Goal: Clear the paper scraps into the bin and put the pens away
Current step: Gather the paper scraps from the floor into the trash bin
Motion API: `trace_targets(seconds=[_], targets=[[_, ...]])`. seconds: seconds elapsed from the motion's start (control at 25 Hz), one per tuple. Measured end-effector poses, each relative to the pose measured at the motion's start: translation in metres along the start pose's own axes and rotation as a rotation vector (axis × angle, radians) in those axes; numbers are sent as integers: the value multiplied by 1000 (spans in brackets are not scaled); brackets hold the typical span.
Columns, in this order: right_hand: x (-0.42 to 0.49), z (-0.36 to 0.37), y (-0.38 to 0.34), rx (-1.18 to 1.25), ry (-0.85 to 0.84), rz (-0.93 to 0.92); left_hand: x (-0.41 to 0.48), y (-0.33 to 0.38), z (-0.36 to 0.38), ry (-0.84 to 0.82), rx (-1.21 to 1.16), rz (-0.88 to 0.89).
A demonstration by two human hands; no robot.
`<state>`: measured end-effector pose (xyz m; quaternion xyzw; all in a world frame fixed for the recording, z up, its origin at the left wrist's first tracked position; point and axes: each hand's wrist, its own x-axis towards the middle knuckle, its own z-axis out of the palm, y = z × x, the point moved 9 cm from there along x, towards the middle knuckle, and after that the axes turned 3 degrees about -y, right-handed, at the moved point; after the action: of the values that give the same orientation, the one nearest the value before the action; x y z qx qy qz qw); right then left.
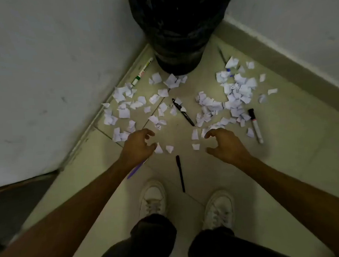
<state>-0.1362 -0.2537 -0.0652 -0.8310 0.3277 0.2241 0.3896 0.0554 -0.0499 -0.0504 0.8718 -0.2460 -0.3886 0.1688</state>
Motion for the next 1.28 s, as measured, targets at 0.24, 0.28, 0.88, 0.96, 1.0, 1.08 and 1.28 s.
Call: trace_targets(seconds=[0.24, 0.28, 0.88, 0.96, 1.0, 1.08, 1.28], targets=[[49, 29, 45, -354, 107, -65, 46, -23, 70, -39, 486, 133], [53, 35, 47, -392, 106, -80, 47, -24, 75, -42, 526, 148], [7, -22, 148, -222, 519, 216, 75, 10, 75, 166, 165, 378], [11, -9, 151, -201, 468, 153, 75, 15, 70, 175, 129, 387], [11, -5, 146, -135, 448, 99, 73, 17, 68, 184, 97, 395], [7, -2, 136, 1, 432, 37, 67, 19, 66, 201, 59, 420], [7, 16, 130, -113, 323, 109, 65, -3, 59, 217, -31, 368]])
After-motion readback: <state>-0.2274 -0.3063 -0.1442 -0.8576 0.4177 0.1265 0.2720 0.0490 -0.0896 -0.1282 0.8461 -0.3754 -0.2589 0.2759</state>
